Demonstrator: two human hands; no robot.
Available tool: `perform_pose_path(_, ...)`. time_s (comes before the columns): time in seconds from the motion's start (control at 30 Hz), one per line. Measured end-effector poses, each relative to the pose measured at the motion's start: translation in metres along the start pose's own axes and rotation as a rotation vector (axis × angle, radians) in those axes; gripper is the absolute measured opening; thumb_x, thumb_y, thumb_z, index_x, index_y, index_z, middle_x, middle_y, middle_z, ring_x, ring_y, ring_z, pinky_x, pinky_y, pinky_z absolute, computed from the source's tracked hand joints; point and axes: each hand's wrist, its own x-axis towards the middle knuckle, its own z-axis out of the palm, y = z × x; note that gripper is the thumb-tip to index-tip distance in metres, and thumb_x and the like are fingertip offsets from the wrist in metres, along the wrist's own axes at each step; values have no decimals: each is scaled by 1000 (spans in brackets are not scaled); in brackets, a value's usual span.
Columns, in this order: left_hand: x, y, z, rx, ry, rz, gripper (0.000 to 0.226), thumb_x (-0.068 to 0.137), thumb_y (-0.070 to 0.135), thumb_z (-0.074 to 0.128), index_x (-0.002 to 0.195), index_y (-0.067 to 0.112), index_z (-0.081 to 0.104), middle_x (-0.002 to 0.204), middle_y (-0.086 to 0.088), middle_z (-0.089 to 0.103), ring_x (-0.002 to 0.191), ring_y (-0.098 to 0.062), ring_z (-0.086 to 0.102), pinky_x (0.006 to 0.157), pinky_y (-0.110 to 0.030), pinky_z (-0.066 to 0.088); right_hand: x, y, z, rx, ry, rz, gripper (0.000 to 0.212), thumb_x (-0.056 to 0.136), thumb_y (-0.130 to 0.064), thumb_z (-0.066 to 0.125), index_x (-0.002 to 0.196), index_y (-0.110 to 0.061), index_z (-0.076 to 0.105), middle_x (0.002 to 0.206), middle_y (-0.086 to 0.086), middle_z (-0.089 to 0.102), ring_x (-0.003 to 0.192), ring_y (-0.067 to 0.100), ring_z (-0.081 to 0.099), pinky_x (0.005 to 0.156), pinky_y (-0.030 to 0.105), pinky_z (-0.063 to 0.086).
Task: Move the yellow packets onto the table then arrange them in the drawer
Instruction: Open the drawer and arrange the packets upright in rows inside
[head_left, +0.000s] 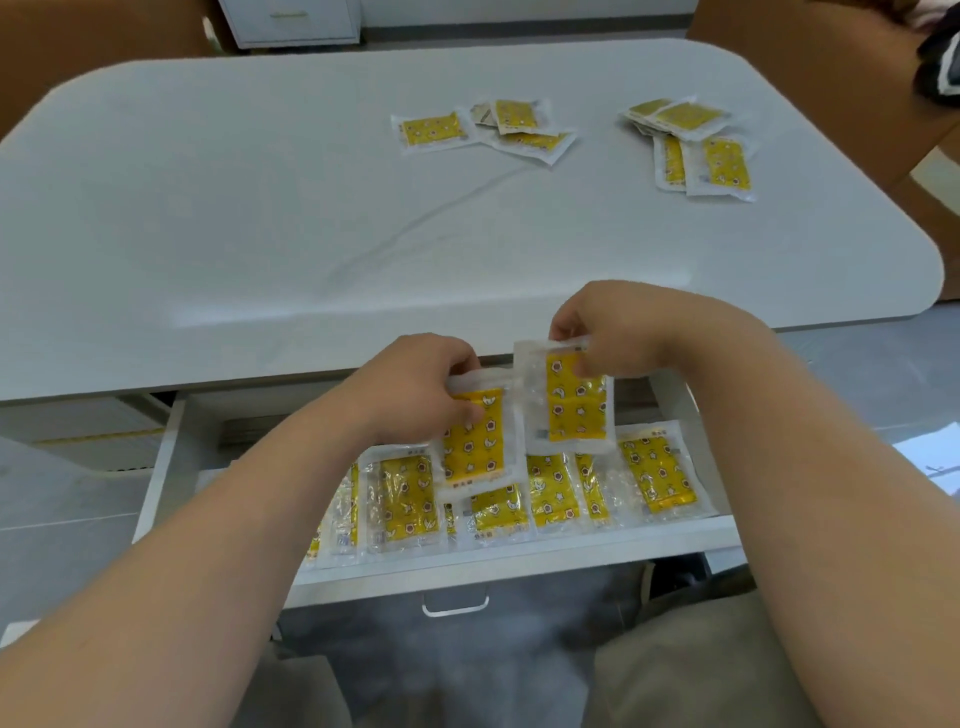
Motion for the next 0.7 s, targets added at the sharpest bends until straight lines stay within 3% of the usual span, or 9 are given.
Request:
perform_pose_path(0.17, 14, 11, 28, -5, -47, 49, 16, 90, 30, 74, 100, 26, 62, 94, 10, 64, 82, -7, 60, 64, -26, 45, 0, 22, 12, -169, -187, 106, 44, 87, -3, 59, 125, -23, 68, 107, -1, 66, 95, 23, 67, 85, 38, 59)
perform_pose_path(0.3, 30, 13, 50, -41, -79, 24, 17, 91, 29, 73, 104, 26, 62, 98, 9, 63, 86, -9, 59, 66, -24, 44, 11, 47, 33, -171, -321, 163, 47, 90, -6, 62, 134, -24, 62, 88, -7, 57, 79, 20, 69, 63, 27, 54)
perform_pose_path(0.43, 43, 12, 69, -55, -130, -31, 23, 91, 27, 73, 112, 27, 63, 103, 8, 63, 91, -11, 60, 69, -24, 48, 18, 59, 61, -148, -438, 155, 36, 93, -8, 63, 124, -27, 63, 89, -4, 61, 70, 11, 64, 58, 21, 48)
perform_pose_path(0.6, 54, 13, 89, -60, -174, -60, 33, 91, 25, 73, 121, 27, 62, 111, 5, 64, 99, -16, 62, 81, -30, 55, 26, 62, 85, -171, -404, 173, 31, 92, -16, 67, 122, -22, 62, 90, -4, 61, 88, 18, 65, 65, 23, 48)
perform_pose_path(0.7, 58, 11, 97, -44, -181, -60, 33, 91, 24, 73, 122, 27, 61, 111, 5, 63, 99, -16, 61, 77, -28, 52, 29, 62, 97, -239, -363, 188, 30, 89, -19, 71, 118, -17, 65, 98, 1, 64, 92, 21, 64, 73, 30, 51)
